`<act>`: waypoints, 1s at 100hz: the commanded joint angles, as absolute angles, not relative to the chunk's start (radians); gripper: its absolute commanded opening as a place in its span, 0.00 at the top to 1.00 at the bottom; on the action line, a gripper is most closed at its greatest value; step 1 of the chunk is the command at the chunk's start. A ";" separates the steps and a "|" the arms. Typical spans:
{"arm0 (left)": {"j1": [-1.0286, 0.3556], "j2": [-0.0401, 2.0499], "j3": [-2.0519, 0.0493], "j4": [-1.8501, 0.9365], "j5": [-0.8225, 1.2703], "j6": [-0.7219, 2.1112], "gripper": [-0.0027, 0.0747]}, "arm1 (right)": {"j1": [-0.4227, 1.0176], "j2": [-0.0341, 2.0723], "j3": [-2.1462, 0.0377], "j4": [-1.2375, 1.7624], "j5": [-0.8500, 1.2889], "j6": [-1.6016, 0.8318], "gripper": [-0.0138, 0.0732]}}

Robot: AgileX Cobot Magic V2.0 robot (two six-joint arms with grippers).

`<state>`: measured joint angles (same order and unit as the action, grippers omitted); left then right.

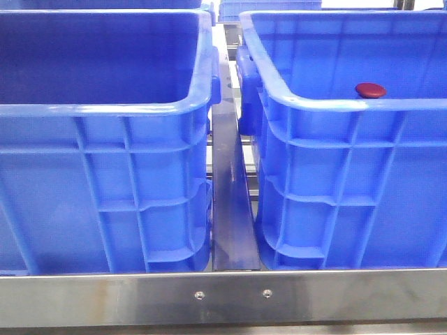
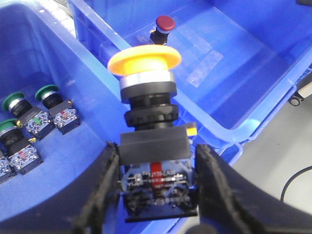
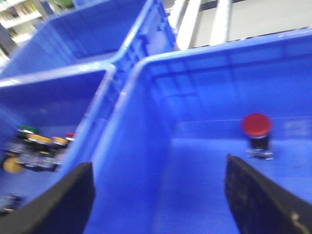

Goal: Pick red and yellow buttons and place in box
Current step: 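Grasp the yellow-capped button with the left gripper and lift it, then grasp the yellow button's cap with the right gripper from the left gripper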

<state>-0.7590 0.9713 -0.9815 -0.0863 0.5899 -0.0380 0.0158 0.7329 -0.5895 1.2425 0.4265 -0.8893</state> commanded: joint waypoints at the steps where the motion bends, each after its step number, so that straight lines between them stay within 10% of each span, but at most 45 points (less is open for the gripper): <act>1: -0.766 0.956 -1.011 -0.093 0.521 -0.038 0.99 | 0.009 0.741 -0.641 1.353 0.513 -0.897 0.14; 43: -0.766 0.956 -1.011 -0.093 0.515 -0.038 0.99 | 0.025 1.059 -0.842 1.585 1.019 -0.895 0.14; 100: -0.766 0.956 -1.011 -0.096 0.515 -0.038 0.99 | 0.379 1.388 -1.117 1.625 0.973 -0.888 0.14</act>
<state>-0.7590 0.9713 -0.9815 -0.0846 0.5914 -0.0380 0.3542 1.3785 -1.0555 1.5354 0.9587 -0.8830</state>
